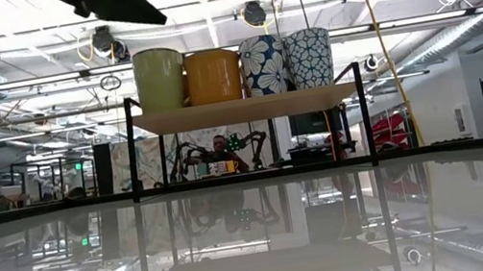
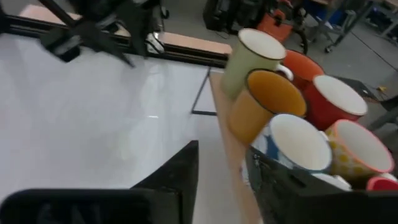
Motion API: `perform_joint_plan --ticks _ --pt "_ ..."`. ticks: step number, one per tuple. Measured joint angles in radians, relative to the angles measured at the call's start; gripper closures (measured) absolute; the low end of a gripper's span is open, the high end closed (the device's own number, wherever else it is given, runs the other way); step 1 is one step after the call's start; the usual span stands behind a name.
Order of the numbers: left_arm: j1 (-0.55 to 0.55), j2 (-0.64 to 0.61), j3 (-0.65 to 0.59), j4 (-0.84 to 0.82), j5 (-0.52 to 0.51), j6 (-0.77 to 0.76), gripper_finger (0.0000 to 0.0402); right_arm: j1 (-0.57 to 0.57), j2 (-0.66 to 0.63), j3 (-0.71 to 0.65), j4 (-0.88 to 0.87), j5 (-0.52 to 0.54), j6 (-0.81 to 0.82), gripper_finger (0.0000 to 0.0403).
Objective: Place coffee mugs
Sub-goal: Return to Home Position
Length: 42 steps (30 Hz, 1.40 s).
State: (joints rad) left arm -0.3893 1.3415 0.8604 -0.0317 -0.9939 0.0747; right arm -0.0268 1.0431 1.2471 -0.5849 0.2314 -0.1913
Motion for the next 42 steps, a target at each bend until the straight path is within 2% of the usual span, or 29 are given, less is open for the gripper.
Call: perform_joint_plan --ticks 6,11,18,20,26,31,34,39,42 --pt "0.026 -0.069 0.000 -0.068 0.008 0.017 0.0357 0.056 -0.084 -0.158 0.147 -0.001 0.001 0.0353" --pt "0.035 -0.148 0.000 -0.095 0.056 0.009 0.0386 0.084 -0.155 -0.270 0.230 0.001 0.000 0.0398" --pt "0.035 -0.280 -0.002 -0.163 0.078 -0.024 0.0396 0.106 -0.231 -0.401 0.329 0.002 -0.008 0.0402" --pt "0.034 -0.330 -0.029 -0.137 0.096 -0.030 0.0396 0.109 -0.244 -0.427 0.341 0.002 -0.009 0.0402" --pt "0.040 -0.521 -0.217 0.063 0.186 0.011 0.0396 0.109 -0.266 -0.490 0.351 0.002 -0.011 0.0402" --pt "0.057 -0.704 -0.372 0.094 0.193 0.005 0.0396 0.109 -0.272 -0.550 0.412 0.001 -0.019 0.0403" --pt "0.070 -0.809 -0.441 0.102 0.253 -0.014 0.0396 0.109 -0.272 -0.595 0.461 0.000 -0.032 0.0403" --pt "0.088 -0.956 -0.517 0.116 0.415 -0.026 0.0396 0.109 -0.272 -0.648 0.529 -0.001 -0.071 0.0403" --pt "0.093 -1.010 -0.545 0.116 0.457 -0.028 0.0396 0.109 -0.272 -0.665 0.569 -0.048 -0.082 0.0403"
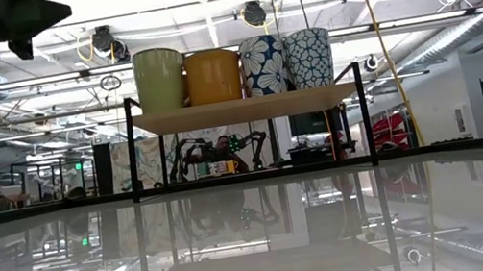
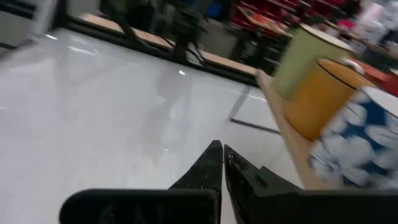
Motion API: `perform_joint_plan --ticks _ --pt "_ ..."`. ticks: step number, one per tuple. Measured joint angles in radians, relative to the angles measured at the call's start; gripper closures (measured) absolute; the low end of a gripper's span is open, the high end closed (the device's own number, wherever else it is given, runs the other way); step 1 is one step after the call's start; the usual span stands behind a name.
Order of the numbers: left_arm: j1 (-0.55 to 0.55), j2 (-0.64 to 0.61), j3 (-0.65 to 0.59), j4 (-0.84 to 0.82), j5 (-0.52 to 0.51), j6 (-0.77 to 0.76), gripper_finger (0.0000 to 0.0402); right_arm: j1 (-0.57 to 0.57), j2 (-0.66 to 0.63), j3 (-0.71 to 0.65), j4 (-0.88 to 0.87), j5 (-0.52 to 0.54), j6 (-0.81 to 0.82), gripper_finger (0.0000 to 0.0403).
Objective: Place coffee mugs
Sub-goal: Return to Home Position
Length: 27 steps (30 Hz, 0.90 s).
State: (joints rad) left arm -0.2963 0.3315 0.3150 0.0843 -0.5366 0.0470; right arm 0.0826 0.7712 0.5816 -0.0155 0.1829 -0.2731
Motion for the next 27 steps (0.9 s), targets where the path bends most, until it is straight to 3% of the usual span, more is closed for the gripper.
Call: perform_joint_plan --ticks 4,11,19,27 --pt "0.003 -0.041 -0.029 0.001 0.026 0.014 0.0396 0.000 0.000 -0.012 0.041 -0.083 -0.001 0.0403" --pt "0.003 -0.052 -0.070 0.010 0.091 0.028 0.0396 0.000 0.000 -0.040 0.058 -0.109 0.022 0.0403" --pt "0.003 -0.052 -0.204 0.231 0.108 0.059 0.0396 0.000 0.001 -0.129 0.212 -0.112 0.008 0.0403" --pt "0.048 -0.052 -0.298 0.361 0.135 0.039 0.0396 -0.006 0.001 -0.177 0.284 -0.214 -0.015 0.0403"
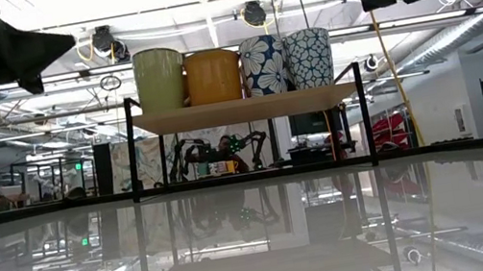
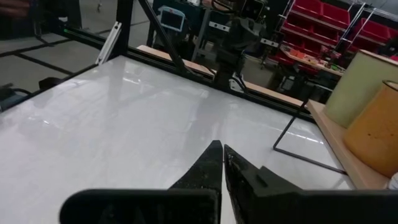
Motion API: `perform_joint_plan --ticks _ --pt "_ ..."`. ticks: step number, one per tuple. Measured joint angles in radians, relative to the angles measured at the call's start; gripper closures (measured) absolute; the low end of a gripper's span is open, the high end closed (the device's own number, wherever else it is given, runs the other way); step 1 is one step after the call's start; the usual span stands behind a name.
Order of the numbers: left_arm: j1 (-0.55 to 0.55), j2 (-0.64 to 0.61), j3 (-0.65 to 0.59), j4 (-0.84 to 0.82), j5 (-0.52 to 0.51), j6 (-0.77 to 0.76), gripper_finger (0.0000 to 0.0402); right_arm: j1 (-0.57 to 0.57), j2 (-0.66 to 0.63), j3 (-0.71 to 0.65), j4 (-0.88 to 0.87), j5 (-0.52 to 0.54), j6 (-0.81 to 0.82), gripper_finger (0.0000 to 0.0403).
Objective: Place coffee mugs
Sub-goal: Return to Home Position
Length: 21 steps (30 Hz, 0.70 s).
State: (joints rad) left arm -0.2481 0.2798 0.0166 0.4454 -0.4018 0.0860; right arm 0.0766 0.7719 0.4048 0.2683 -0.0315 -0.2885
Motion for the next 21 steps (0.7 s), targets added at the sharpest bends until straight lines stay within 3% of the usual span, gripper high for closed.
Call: perform_joint_plan --ticks 10,21 --pt "0.084 0.000 -0.005 -0.041 0.072 -0.045 0.0396 -0.018 -0.039 -0.045 -0.003 0.004 -0.012 0.0403" --pt "0.132 0.000 -0.005 -0.077 0.072 -0.070 0.0396 -0.085 -0.210 -0.260 0.169 0.002 -0.036 0.0403"
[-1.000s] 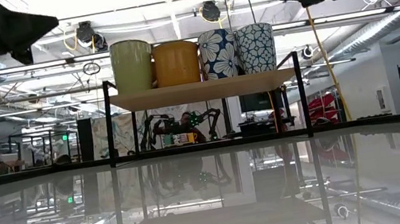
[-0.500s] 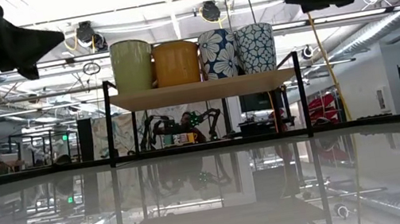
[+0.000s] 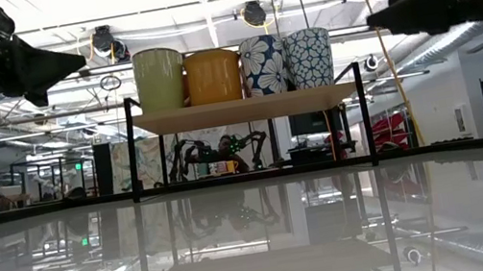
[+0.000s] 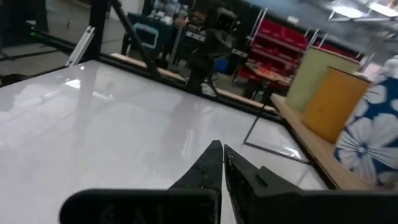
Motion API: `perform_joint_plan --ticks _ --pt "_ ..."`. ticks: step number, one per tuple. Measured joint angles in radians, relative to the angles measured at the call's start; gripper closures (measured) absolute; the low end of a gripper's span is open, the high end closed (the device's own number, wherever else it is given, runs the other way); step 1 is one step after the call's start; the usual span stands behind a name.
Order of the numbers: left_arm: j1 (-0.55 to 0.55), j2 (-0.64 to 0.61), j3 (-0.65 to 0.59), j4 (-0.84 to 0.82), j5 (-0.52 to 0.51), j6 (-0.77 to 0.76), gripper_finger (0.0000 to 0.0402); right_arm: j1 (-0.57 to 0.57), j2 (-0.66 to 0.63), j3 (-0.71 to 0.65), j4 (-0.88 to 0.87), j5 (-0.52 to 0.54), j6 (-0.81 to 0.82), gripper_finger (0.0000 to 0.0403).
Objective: Place coffee mugs
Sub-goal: Return to Home Position
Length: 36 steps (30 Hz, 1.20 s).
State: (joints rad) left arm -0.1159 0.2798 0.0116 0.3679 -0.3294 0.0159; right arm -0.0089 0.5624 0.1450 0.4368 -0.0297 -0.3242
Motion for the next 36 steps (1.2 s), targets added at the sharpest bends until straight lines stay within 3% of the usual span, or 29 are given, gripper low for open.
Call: perform_joint_plan --ticks 8,36 --pt "0.004 0.000 0.000 -0.013 0.000 -0.002 0.0396 -0.046 -0.067 -0.071 0.020 -0.001 0.008 0.0403" --pt "0.004 0.000 0.000 -0.082 -0.084 0.003 0.0396 -0.083 -0.296 -0.075 -0.263 -0.001 0.077 0.0403"
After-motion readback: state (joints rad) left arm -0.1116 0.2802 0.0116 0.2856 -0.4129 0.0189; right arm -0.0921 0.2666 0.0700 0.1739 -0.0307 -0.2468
